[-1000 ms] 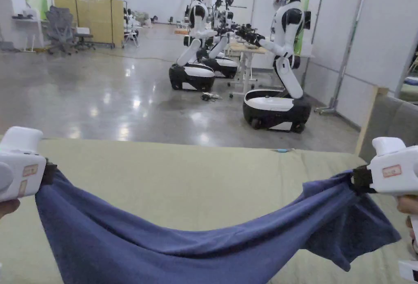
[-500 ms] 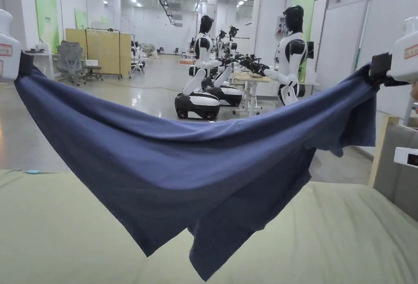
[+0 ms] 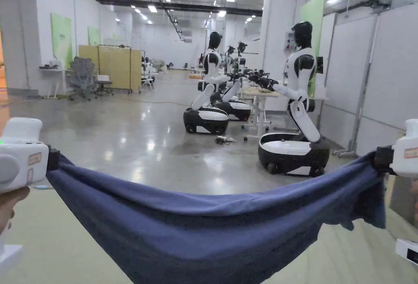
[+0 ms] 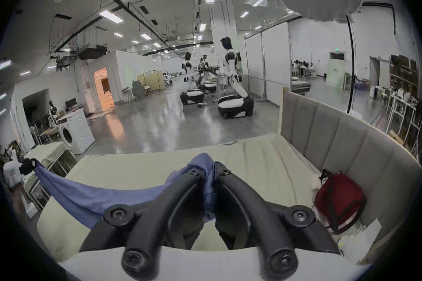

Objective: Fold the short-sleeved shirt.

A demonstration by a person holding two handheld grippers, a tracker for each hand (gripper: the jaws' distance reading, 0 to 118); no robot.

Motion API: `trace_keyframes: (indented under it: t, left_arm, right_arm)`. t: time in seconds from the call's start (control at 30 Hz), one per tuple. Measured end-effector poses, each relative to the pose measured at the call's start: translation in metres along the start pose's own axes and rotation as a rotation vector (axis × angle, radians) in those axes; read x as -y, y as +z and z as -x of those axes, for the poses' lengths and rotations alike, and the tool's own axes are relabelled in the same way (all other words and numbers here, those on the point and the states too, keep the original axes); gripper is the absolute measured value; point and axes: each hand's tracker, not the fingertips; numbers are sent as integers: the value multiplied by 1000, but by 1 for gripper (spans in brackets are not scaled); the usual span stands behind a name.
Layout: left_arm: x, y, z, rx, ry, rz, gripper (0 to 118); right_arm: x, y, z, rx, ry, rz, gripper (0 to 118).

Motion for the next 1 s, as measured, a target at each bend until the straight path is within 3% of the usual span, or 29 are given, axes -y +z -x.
trace_keyframes:
  t: [0.2,0.4,0.5,0.57,0.7,0.73,0.77,0.8,0.83,0.87,1.0]
  left_arm:
    - [69,78,9,99,-11,94,1]
    - [208,166,30,130,-23,281,1]
    - [297,185,42,137,56,393,1]
    - [348,190,46,95,77,494,1]
    - [398,214,42,108,211,565,6]
    - [398,215,42,98,221,549,13]
    - [389,220,39,68,203,520,37]
    - [378,225,35,41,168,507,86]
    - [365,232,30,42,144,484,103]
    - [343,245,22,57,114,398,104]
    - [274,276,-31,101,23,142,104]
  right_arm:
    - [70,65,-39,-16,28,52,12]
    - [217,133,-74,-22,169,212,12]
    - [307,148,-85,-25,165,350,12]
    - [362,160,-92,-14,117,447,12]
    - [424,162,-102,98,99,536,12]
    - [421,164,-104,87,93,529,18]
    - [412,167,-101,88,91,522,33]
    - [400,173,-97,107,101,487,63]
    - [387,180,-91,114,120,427,82]
    - [370,191,-81,99,114,335,88]
    - [312,225,-27,-57,41,38,88]
